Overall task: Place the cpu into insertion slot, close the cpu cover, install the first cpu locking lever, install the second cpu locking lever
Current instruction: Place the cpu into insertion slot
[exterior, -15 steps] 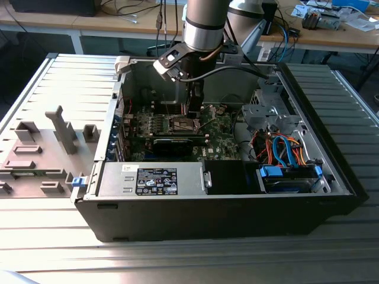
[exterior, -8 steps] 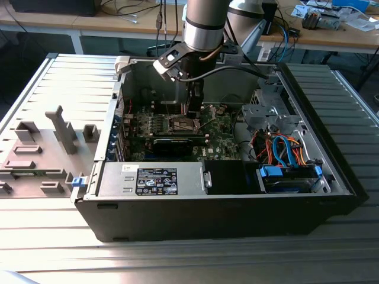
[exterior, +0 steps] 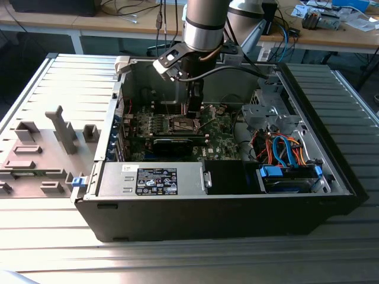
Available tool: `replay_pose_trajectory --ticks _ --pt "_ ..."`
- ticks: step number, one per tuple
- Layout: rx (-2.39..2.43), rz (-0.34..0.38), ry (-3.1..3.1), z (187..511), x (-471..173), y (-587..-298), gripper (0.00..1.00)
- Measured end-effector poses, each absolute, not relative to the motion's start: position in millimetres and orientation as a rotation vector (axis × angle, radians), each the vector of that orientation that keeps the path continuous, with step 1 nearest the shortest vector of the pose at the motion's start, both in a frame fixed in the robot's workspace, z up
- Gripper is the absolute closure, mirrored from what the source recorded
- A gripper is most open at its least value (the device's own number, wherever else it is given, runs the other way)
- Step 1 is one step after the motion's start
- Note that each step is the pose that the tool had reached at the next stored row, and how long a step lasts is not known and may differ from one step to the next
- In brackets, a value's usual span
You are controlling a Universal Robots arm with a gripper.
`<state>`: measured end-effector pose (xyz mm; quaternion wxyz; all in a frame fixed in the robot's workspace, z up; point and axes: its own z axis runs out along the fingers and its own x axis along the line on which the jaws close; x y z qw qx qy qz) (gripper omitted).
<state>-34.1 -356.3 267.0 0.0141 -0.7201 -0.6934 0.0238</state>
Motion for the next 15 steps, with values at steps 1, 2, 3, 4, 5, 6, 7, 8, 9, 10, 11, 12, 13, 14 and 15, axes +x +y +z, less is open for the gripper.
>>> replay_pose_trajectory --ticks 1,2,3,4,5,6,7,8,9,10,11,12,13,14,15 --pt "-2.245 0.074 -2.156 267.0 -34.1 -356.3 0.46" --pt "-2.247 0.074 -2.154 267.0 -34.1 -356.3 0.46" --pt "-2.249 0.074 -2.151 267.0 -34.1 -356.3 0.46" --pt "-2.251 0.074 -2.149 267.0 -34.1 -356.3 0.46" --pt "-2.253 0.074 -2.147 267.0 -34.1 -356.3 0.46" --pt "-2.257 0.074 -2.143 267.0 -34.1 -356.3 0.46" --pt "-2.258 0.074 -2.141 267.0 -34.1 -356.3 0.46" --pt "-2.26 0.074 -2.14 267.0 -34.1 -356.3 0.46" --pt "-2.262 0.074 -2.137 267.0 -34.1 -356.3 0.46" --pt "-2.264 0.074 -2.135 267.0 -34.1 -356.3 0.46" --pt "-2.267 0.074 -2.132 267.0 -34.1 -356.3 0.46" --pt "-2.268 0.073 -2.131 267.0 -34.1 -356.3 0.46" --pt "-2.27 0.073 -2.129 267.0 -34.1 -356.3 0.46" --pt "-2.272 0.073 -2.126 267.0 -34.1 -356.3 0.46" --pt "-2.278 0.073 -2.12 267.0 -34.1 -356.3 0.46"
